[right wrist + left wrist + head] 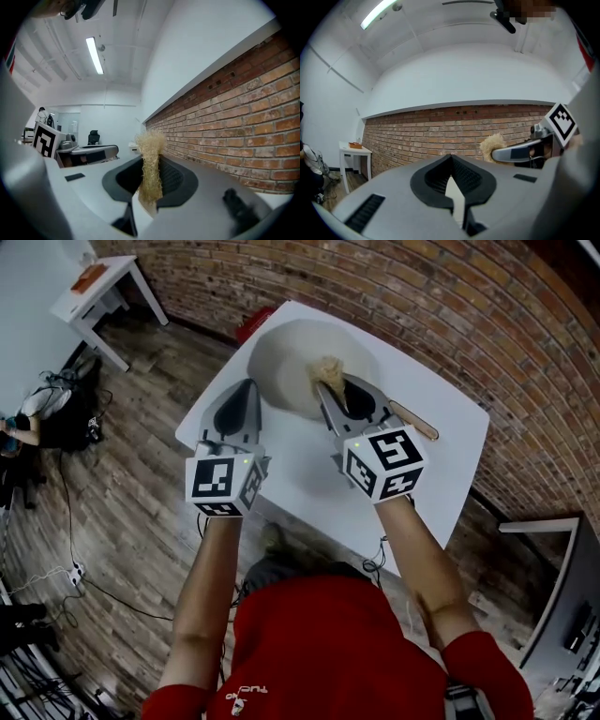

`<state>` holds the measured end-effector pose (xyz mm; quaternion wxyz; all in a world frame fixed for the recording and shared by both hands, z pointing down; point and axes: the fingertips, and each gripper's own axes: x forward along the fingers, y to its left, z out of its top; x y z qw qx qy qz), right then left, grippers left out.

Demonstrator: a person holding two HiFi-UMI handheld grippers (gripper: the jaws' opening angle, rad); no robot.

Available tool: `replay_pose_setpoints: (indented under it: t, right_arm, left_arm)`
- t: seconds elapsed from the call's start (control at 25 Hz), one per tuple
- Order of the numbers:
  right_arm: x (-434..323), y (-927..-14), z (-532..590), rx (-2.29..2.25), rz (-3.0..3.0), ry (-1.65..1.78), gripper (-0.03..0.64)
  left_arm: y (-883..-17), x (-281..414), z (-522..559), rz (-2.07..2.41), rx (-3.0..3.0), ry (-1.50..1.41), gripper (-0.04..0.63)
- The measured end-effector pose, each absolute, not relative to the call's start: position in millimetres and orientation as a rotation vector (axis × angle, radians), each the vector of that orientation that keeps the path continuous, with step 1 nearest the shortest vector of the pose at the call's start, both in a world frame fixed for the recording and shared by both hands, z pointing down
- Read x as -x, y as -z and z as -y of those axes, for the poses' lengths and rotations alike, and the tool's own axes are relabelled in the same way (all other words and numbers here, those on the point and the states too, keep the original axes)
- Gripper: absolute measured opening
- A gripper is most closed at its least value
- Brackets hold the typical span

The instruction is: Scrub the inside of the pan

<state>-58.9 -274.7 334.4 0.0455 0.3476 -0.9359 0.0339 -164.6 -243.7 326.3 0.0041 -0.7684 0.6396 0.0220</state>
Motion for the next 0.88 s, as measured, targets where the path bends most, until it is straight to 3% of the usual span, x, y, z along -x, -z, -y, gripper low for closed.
replay_pose_setpoints:
  t: [0.44, 0.88]
  right_arm:
    - [116.8, -337.3, 356.6, -1.184, 2.712, -0.066, 0.086]
    - [152.3, -413.7, 420.1, -1.048, 2.466, -0.192, 0.086]
  left_arm:
    - [-341.3, 223.3, 330.3, -1.874, 2.537, -0.051, 0.012]
    - [-369.3, 254.1, 381.0, -1.861, 2.609, -0.042, 0.012]
